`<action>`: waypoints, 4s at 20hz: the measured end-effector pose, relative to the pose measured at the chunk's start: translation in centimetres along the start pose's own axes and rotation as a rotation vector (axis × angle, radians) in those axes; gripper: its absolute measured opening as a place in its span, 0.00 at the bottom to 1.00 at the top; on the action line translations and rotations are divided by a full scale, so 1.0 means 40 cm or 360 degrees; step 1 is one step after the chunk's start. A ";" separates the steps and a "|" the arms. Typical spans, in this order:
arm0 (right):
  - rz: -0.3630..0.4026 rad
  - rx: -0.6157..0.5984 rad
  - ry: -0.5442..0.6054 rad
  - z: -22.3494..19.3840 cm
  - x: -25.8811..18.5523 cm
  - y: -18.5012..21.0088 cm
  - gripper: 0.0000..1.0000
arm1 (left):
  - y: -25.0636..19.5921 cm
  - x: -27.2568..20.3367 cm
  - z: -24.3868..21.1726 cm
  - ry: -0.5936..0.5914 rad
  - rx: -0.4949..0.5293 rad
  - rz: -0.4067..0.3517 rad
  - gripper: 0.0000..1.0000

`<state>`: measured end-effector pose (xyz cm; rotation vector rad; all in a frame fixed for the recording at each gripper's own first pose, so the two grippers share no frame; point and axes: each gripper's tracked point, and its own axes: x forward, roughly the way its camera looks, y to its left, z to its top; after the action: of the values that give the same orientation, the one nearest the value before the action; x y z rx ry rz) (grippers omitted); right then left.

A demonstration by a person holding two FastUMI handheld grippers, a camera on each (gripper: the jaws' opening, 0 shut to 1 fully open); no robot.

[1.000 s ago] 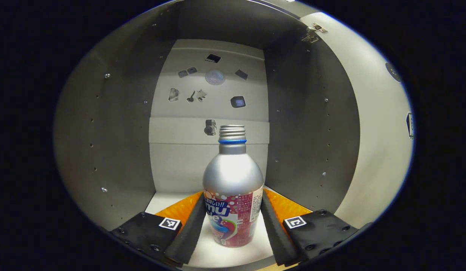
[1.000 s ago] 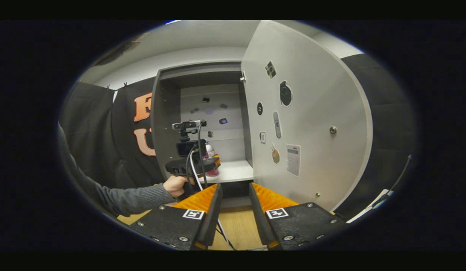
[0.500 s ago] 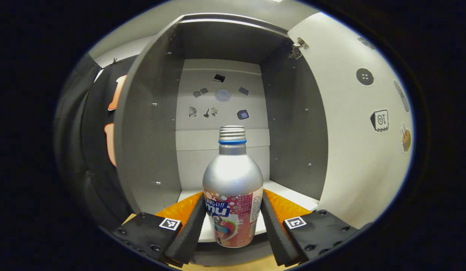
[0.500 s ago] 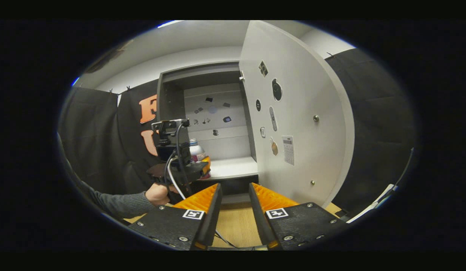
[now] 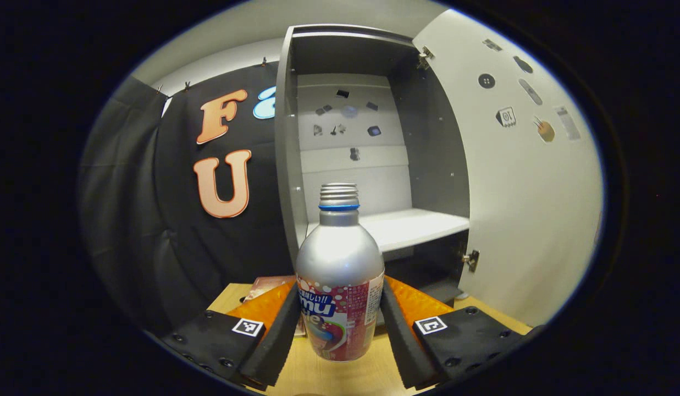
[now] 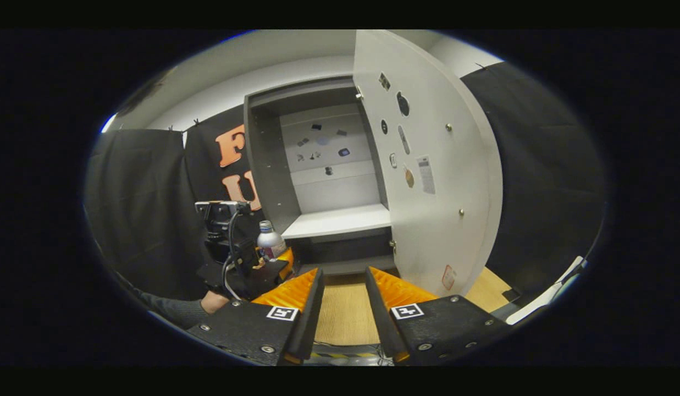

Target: Open the cabinet door with the right hand, grasp the bottle in the cabinet with the left hand and place it on the coaster, then close the cabinet door with the right hand.

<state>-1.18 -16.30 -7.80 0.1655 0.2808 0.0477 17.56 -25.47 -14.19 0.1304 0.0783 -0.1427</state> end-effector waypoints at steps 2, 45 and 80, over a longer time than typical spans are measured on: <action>0.0031 -0.0007 0.0065 -0.041 -0.001 0.017 0.48 | 0.023 -0.032 -0.108 0.0094 0.0013 0.0028 0.85; 0.0150 0.0042 0.0455 -0.271 -0.016 0.037 0.50 | 0.141 -0.232 -0.536 0.0474 -0.0067 0.0270 0.98; -0.0103 -0.0103 -0.0274 0.237 -0.096 -0.356 0.54 | 0.112 -0.249 0.087 -0.0002 -0.0092 0.0250 0.98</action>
<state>-1.87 -32.09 -0.20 0.0951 0.1123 -0.0218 8.61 -20.18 -9.35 0.0784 0.0706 0.0161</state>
